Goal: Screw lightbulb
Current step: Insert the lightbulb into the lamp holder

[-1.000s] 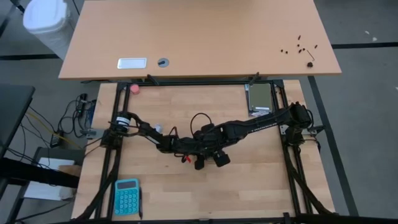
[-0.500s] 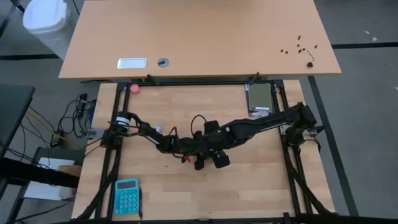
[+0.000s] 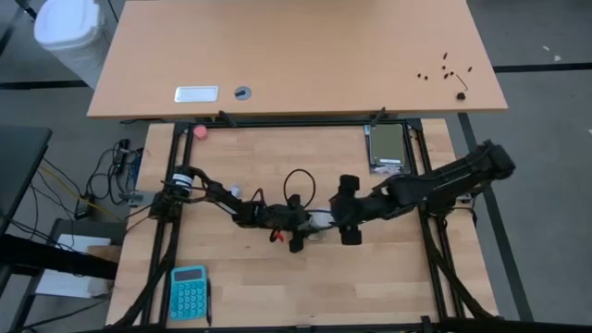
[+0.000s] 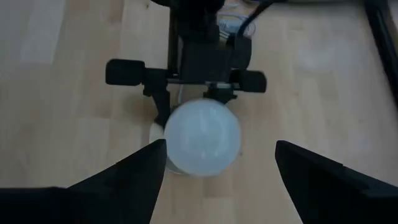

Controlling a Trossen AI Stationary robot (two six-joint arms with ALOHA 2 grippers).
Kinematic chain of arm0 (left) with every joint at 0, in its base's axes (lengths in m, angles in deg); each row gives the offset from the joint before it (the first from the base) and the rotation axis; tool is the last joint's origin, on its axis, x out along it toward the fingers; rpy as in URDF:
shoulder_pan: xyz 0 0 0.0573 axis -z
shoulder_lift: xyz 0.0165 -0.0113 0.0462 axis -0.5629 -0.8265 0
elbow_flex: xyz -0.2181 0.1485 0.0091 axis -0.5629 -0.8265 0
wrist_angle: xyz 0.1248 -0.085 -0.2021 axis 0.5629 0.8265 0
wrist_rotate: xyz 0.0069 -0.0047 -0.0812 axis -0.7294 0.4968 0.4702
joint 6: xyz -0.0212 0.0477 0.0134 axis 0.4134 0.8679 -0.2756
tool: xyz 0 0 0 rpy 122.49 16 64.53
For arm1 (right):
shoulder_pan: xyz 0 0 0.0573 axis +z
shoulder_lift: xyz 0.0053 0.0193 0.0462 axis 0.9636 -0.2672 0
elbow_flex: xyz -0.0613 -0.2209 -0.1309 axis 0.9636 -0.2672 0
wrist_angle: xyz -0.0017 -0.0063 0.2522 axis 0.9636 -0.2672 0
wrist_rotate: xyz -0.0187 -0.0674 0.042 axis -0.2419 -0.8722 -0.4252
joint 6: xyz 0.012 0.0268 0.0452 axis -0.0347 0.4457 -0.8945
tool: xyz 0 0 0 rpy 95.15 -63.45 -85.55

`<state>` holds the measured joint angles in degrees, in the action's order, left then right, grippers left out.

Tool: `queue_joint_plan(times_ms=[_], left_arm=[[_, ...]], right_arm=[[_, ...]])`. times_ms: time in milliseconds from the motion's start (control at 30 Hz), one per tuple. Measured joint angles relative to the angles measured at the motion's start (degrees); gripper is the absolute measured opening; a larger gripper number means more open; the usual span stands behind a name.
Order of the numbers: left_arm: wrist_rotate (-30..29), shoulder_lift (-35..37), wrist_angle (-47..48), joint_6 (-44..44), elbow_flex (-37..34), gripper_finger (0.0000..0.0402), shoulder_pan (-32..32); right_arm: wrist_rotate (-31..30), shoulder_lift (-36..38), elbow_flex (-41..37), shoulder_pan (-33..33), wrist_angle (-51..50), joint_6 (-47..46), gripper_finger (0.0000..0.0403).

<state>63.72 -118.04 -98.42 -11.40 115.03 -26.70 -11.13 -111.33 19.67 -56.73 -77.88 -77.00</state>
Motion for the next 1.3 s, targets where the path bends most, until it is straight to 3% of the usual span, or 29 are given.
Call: queue_joint_plan(times_ms=[167,367,867,1300], left_arm=[[-0.09,0.00,0.24,-0.48,0.02,0.0213,0.04],[-0.15,0.02,0.40,-0.63,0.02,0.0213,0.04],[-0.28,0.02,0.48,-0.63,0.02,0.0213,0.04],[-0.28,0.02,0.48,-0.63,-0.02,0.0213,0.05]], right_arm=[[0.18,6.27,-18.85,0.49,19.00,-3.29,0.0312],[1.76,4.13,-29.84,-0.16,40.39,-4.66,0.0312],[3.48,-5.88,-30.40,-3.01,58.81,-1.21,0.0312],[6.12,-4.48,-30.40,-4.88,57.18,-0.66,0.0309]])
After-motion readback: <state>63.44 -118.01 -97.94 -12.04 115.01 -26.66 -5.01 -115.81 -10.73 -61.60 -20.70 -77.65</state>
